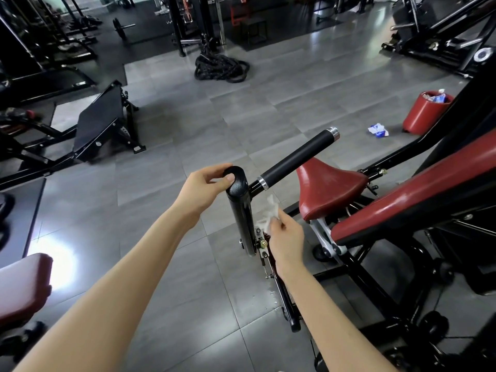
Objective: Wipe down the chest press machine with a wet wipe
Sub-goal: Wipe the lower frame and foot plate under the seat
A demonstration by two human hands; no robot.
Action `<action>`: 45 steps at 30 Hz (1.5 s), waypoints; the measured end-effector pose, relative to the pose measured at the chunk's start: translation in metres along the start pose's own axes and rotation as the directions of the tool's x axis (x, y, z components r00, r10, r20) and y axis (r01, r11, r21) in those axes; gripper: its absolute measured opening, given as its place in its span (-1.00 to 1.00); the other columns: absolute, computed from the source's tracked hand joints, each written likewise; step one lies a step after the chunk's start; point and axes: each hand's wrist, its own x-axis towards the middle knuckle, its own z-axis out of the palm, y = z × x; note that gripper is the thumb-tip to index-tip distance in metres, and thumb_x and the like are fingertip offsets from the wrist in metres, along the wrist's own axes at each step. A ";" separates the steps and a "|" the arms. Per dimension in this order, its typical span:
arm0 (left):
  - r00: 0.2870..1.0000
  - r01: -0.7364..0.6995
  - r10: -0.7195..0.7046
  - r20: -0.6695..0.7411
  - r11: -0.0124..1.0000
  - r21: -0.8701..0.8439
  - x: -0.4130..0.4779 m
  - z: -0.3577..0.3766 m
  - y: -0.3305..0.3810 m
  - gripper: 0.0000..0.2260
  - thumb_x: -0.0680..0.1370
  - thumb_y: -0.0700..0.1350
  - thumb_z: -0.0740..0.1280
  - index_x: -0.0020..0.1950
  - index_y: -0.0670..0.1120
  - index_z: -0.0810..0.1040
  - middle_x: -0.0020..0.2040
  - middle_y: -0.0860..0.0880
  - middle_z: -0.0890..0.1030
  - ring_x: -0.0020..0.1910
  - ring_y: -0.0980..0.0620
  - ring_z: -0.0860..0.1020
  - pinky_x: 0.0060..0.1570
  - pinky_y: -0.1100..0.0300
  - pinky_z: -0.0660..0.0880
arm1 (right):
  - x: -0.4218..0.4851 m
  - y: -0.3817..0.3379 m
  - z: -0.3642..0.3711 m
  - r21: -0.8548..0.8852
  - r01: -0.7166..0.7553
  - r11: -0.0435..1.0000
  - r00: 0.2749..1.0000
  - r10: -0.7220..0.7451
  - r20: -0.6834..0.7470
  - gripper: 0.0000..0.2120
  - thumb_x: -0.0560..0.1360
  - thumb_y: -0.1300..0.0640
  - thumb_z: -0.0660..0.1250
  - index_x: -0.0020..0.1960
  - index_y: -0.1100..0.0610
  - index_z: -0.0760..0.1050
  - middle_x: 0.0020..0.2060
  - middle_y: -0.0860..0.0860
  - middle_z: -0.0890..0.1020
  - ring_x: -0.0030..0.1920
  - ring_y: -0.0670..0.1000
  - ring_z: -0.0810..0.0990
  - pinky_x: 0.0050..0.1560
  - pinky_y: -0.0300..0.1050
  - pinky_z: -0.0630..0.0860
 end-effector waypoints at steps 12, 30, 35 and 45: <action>1.000 -0.022 0.023 0.002 0.996 -0.085 -0.002 -0.010 -0.004 -0.85 0.51 -0.12 0.39 0.02 0.09 0.60 -0.07 0.16 0.63 -0.10 0.27 0.56 -0.04 0.30 0.42 | -0.032 0.014 0.001 -0.236 0.072 0.969 0.980 -0.025 0.196 -0.73 0.59 0.27 0.15 0.03 0.15 0.63 -0.33 -0.08 0.58 -0.31 -0.19 0.46 -0.25 -0.37 0.35; 0.883 -0.041 -0.066 0.464 0.975 0.218 0.035 -0.095 -0.172 -0.79 0.39 -0.12 0.50 0.01 -0.02 0.67 -0.18 0.12 0.63 -0.31 0.28 0.53 -0.20 0.42 0.43 | -0.029 0.039 0.149 0.283 -0.647 0.708 0.762 0.610 0.217 -0.89 0.53 0.38 0.24 -0.02 0.26 0.52 -0.49 0.04 0.53 -0.52 -0.10 0.47 -0.48 -0.28 0.41; 0.887 0.005 -0.042 0.460 0.997 0.081 0.076 -0.114 -0.193 -0.79 0.44 -0.23 0.43 -0.29 0.07 0.61 -0.44 0.19 0.58 -0.43 0.31 0.47 -0.28 0.37 0.41 | -0.023 0.037 0.182 0.319 -0.583 0.747 0.803 0.589 0.087 -0.80 0.51 0.35 0.29 0.12 0.37 0.52 -0.23 0.17 0.61 -0.40 -0.05 0.59 -0.39 -0.23 0.53; 0.901 0.009 0.149 0.407 0.932 -0.362 0.122 -0.053 -0.123 -0.80 0.47 -0.28 0.38 -0.25 0.01 0.56 -0.22 0.16 0.62 -0.28 0.30 0.56 -0.16 0.41 0.47 | -0.023 0.032 0.118 0.493 -0.469 0.733 0.666 0.660 -0.347 -0.88 0.56 0.30 0.21 -0.07 0.21 0.52 -0.23 0.14 0.60 -0.26 0.04 0.53 -0.23 -0.15 0.49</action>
